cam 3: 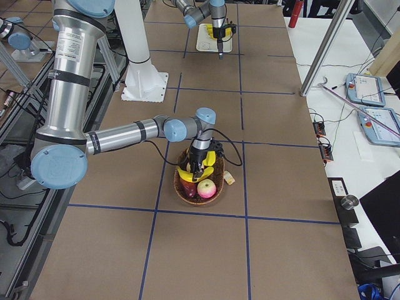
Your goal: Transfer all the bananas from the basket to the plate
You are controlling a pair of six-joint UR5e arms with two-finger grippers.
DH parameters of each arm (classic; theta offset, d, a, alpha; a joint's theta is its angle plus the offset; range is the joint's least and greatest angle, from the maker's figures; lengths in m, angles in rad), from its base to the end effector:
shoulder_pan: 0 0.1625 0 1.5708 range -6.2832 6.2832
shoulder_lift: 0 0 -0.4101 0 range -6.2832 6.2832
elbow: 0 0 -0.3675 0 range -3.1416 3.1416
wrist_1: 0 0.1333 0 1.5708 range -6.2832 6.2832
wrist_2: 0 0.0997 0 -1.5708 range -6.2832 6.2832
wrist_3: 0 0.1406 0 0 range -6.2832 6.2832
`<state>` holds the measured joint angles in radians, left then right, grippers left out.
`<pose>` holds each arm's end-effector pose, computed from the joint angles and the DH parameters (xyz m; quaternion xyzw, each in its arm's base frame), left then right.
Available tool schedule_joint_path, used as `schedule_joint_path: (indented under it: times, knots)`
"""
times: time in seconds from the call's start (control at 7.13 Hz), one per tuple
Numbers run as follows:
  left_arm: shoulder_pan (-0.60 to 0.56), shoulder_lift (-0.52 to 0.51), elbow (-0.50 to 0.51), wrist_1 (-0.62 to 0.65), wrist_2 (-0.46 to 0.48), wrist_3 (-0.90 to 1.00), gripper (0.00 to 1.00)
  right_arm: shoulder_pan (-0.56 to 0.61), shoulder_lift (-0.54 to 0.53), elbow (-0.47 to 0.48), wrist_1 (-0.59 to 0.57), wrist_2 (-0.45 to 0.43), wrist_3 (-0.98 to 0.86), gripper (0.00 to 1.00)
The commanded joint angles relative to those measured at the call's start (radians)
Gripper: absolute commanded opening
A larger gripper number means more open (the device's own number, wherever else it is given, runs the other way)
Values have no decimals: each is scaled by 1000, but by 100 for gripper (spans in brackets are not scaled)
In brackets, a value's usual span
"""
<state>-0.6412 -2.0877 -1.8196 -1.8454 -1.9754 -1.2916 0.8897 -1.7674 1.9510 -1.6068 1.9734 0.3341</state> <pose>0.4579 -0.4390 0.2437 0.0600 0.5137 -0.0548 0.8541 -0.1904 -0.3591 0.6109 -0.0338 -0.2094 -0.1832 0.9599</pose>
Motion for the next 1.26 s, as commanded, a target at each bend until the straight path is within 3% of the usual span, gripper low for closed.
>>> schedule_joint_path:
  times: [0.0, 0.7, 1.12]
  knots:
    - [3, 0, 0, 0, 1, 0, 97, 17, 0, 6, -1, -1, 3, 9]
    - [1, 0, -1, 0, 1, -2, 97, 160, 8, 118, -9, 1, 6, 4]
    - [1, -9, -1, 2, -3, -12, 97, 160, 152, 131, -7, 16, 118, 4]
